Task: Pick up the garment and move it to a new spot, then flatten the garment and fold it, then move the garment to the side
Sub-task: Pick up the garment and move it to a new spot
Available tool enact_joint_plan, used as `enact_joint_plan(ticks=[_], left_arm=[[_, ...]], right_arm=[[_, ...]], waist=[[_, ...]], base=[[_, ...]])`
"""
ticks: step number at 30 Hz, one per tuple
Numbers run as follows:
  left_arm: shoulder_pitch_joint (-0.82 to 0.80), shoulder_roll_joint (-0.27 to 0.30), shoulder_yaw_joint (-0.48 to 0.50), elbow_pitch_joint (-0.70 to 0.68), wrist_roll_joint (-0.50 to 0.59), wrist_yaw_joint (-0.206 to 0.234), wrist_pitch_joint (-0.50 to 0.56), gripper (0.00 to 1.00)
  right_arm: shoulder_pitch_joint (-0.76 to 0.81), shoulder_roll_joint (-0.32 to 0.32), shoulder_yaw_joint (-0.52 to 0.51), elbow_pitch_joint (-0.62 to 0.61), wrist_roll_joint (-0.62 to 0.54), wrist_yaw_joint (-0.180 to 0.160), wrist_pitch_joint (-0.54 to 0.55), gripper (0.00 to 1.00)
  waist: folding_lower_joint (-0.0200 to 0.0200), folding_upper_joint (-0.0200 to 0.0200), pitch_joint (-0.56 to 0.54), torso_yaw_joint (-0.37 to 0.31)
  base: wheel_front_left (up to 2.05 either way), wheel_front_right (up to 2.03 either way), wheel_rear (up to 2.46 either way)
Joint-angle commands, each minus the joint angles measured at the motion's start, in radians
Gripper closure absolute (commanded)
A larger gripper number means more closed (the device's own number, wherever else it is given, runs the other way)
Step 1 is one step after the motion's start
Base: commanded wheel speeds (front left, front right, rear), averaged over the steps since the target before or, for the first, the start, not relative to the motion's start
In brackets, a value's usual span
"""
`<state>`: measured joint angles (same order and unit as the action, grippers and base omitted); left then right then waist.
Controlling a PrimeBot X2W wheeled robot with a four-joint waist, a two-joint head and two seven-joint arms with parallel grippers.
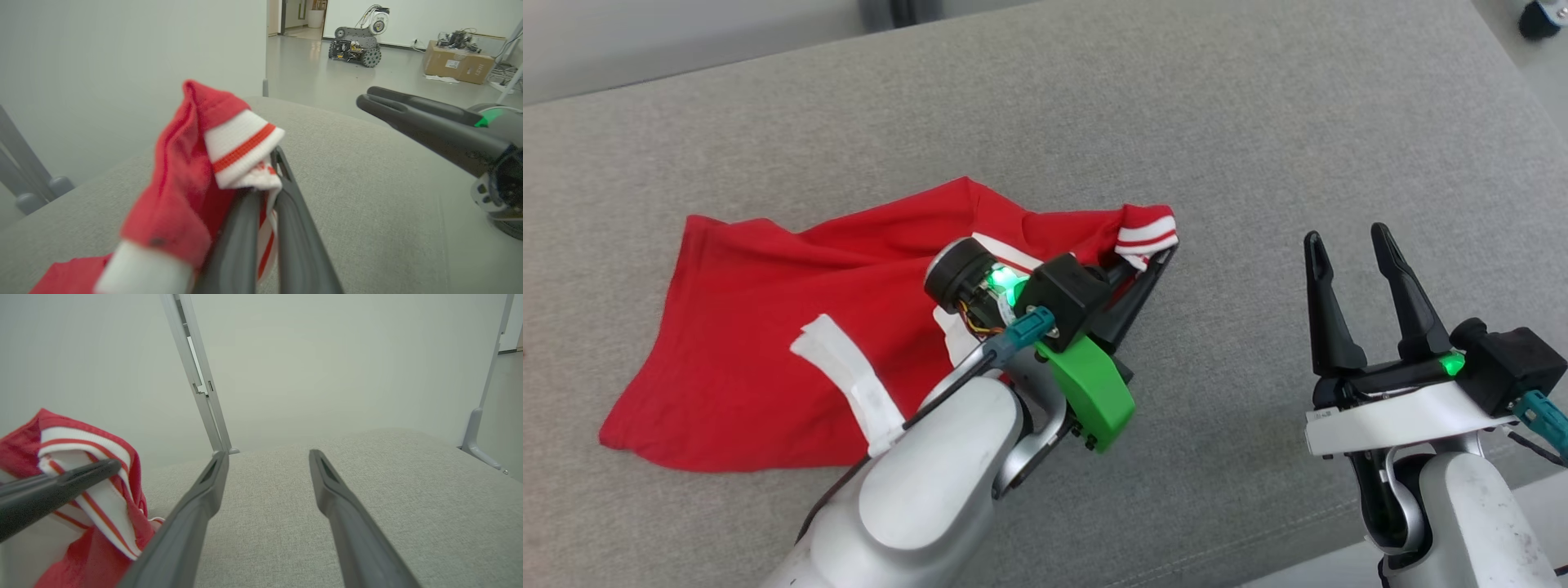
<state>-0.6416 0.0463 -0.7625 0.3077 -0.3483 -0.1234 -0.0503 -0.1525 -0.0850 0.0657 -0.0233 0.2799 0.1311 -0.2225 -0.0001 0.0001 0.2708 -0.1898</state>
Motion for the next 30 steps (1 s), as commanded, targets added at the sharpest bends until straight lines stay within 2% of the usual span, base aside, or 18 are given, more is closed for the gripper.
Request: enact_joint_plan(ticks=[1, 3, 4, 5, 6, 11, 15, 21, 24, 27, 30], left_arm=[[-0.026, 0.009, -0.027, 0.021, -0.02, -0.003, -0.009, 1.0], [-0.042, 0.008, -0.074, 0.055, -0.048, 0.001, -0.021, 1.0], [-0.054, 0.008, -0.094, 0.069, -0.057, 0.01, -0.032, 0.89], [-0.061, 0.007, -0.109, 0.078, -0.064, 0.013, -0.041, 0.51], [-0.068, 0.007, -0.124, 0.083, -0.067, 0.019, -0.054, 0.0], [-0.091, 0.007, -0.161, 0.087, -0.091, 0.057, -0.14, 0.0], [-0.063, 0.008, -0.121, 0.053, -0.103, 0.11, -0.19, 0.0], [0.04, 0.089, 0.037, -0.043, -0.125, 0.221, -0.215, 0.0], [0.118, 0.149, 0.141, -0.106, -0.125, 0.273, -0.215, 0.0], [0.207, 0.2, 0.238, -0.156, -0.121, 0.308, -0.215, 0.0], [0.284, 0.232, 0.316, -0.186, -0.126, 0.32, -0.215, 0.0]], right_arm=[[-0.021, 0.005, 0.002, 0.006, 0.005, -0.001, -0.011, 0.0], [-0.026, 0.007, 0.001, 0.016, 0.007, -0.001, -0.017, 0.0], [-0.027, 0.008, 0.001, 0.021, 0.007, -0.001, -0.02, 0.0], [-0.028, 0.008, 0.0, 0.025, 0.007, -0.001, -0.021, 0.0], [-0.03, 0.008, 0.001, 0.029, 0.006, -0.001, -0.022, 0.0], [-0.024, -0.005, -0.004, 0.04, -0.007, -0.001, -0.028, 0.0], [0.002, -0.016, -0.01, 0.041, -0.018, -0.001, -0.02, 0.0], [0.044, -0.023, -0.017, 0.023, -0.027, -0.001, 0.011, 0.0], [0.065, -0.024, -0.023, 0.007, -0.03, -0.001, 0.027, 0.0], [0.086, -0.025, -0.026, -0.008, -0.038, -0.001, 0.047, 0.0], [0.102, -0.027, -0.029, -0.02, -0.041, -0.001, 0.062, 0.0]], waist=[[0.0001, -0.0001, 0.131, -0.125], [0.0001, -0.0001, 0.136, -0.123], [0.0001, -0.0001, 0.137, -0.119], [0.0001, -0.0001, 0.136, -0.114], [0.0001, -0.0001, 0.133, -0.109], [0.0001, -0.0001, 0.078, -0.055], [0.0001, -0.0001, 0.013, -0.002], [0.0001, -0.0001, -0.073, 0.074], [0.0001, -0.0001, -0.102, 0.108], [0.0001, -0.0001, -0.124, 0.136], [0.0001, -0.0001, -0.143, 0.158]], base=[[0.0, 0.0, 0.0], [0.0, 0.0, 0.0], [0.0, 0.0, 0.0], [0.0, 0.0, 0.0], [0.0, 0.0, 0.0], [0.0, 0.0, 0.0], [0.0, 0.0, 0.0], [0.0, 0.0, 0.0], [0.0, 0.0, 0.0], [0.0, 0.0, 0.0], [0.0, 0.0, 0.0]])
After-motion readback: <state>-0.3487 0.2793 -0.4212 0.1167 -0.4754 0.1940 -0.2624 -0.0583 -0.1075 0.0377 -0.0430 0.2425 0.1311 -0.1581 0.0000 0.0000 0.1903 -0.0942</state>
